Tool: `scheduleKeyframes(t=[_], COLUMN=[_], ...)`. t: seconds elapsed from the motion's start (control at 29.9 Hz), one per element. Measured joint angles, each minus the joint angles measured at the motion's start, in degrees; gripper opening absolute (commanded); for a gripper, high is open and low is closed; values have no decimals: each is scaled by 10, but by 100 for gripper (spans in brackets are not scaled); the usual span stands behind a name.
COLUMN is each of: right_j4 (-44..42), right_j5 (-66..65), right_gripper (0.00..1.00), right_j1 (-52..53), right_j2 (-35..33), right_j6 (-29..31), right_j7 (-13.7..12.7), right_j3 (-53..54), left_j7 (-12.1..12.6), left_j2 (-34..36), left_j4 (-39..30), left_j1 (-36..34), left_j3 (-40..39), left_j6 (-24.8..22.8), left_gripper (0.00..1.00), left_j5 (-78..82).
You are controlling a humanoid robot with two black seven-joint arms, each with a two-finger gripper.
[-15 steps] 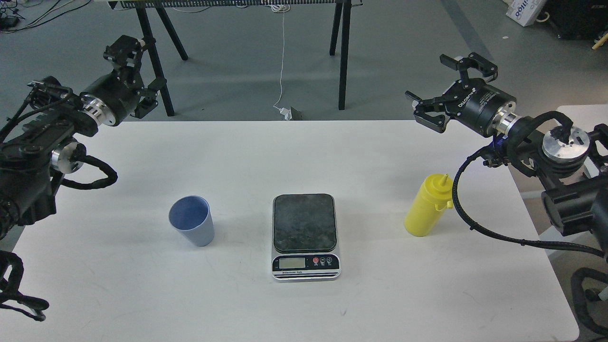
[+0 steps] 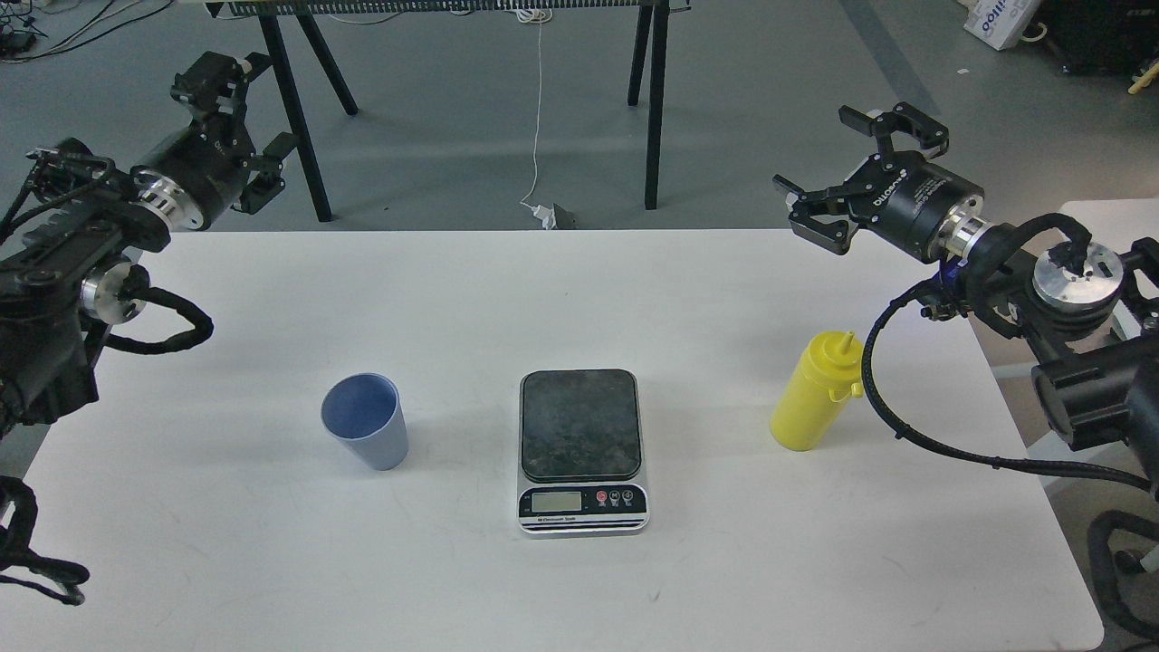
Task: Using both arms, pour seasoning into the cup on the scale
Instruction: 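Move the left gripper toward the blue cup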
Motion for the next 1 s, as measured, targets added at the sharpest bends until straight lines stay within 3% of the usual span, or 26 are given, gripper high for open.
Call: scheduleKeyframes(t=[0.3,0.63,0.77,1.0], right_j4=[1,1,1,1], right_j5=[3,2,2,1], right_gripper=[100,100,100,100], right_j1=[2,3,9,24], right_j2=[5,12,12,9], right_j6=[-1,-1,-1,-1], right_j7=[0,0,0,0], right_j3=[56,61,64,59], left_j7=[0,0,0,0], left_j2=[1,65,70,139], left_j4=[19,-1,-98,-336], left_j1=[-26,-187,-224,-230], left_j3=[16,201,275,295], left_j6=[0,0,0,0], left_gripper=[100,100,100,100], left_j5=[37,518,748,978])
